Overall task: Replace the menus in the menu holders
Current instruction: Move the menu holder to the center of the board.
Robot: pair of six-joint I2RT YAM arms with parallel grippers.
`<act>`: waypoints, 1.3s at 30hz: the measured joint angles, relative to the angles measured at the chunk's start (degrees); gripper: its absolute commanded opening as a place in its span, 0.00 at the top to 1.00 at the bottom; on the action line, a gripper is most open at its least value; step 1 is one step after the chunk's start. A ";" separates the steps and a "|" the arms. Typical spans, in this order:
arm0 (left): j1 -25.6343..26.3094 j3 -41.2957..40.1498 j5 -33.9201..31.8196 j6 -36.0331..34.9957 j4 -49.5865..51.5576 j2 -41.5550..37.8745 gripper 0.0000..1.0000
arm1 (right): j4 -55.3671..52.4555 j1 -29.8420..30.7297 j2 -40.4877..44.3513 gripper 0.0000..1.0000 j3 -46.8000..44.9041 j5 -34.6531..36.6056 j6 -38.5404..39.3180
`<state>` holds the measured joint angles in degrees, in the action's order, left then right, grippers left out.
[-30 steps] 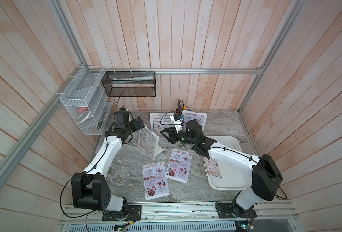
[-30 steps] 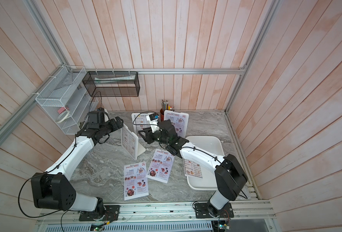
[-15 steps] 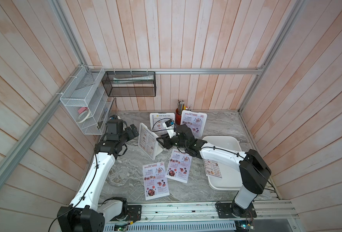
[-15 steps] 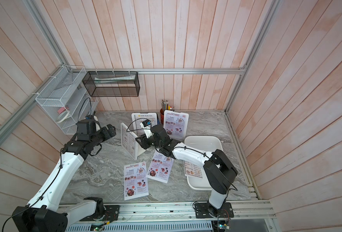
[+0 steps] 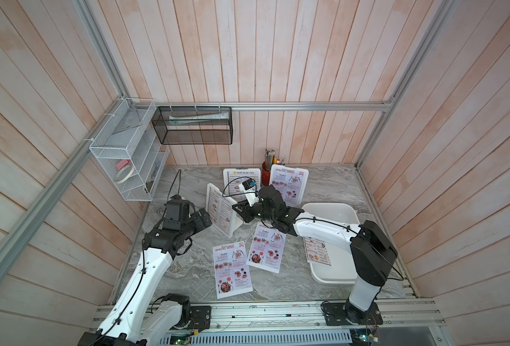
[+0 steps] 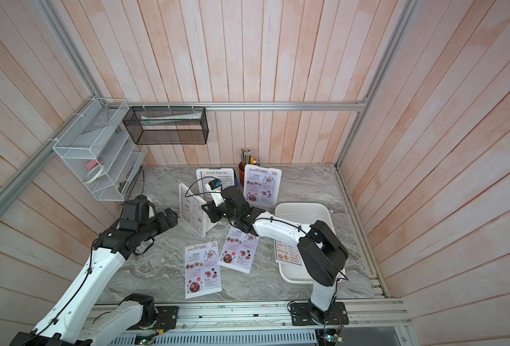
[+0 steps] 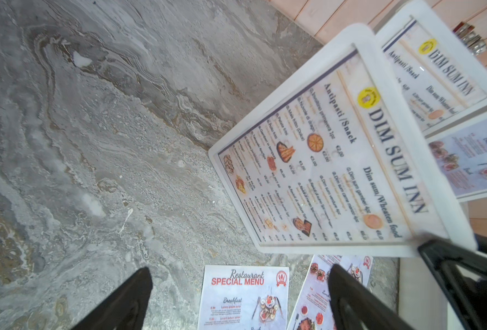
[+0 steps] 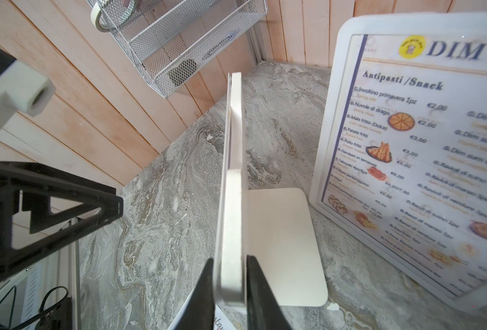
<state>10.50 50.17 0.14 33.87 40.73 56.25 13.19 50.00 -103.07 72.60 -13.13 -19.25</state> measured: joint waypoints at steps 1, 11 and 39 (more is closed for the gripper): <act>0.70 -0.26 -0.02 0.35 0.00 0.00 0.02 | 0.35 0.00 -0.33 0.86 0.13 -0.09 0.11; 3.69 -3.65 -0.15 2.73 -1.27 0.81 0.03 | 3.76 0.00 -5.92 0.90 5.20 -2.38 0.74; 10.10 -12.57 -1.36 12.31 -16.59 12.46 0.22 | 6.45 -1.11 -8.33 0.55 15.63 -16.59 6.49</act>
<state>20.60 37.60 -1.21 46.17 24.14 68.71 19.64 48.88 -111.39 88.23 -29.71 -12.75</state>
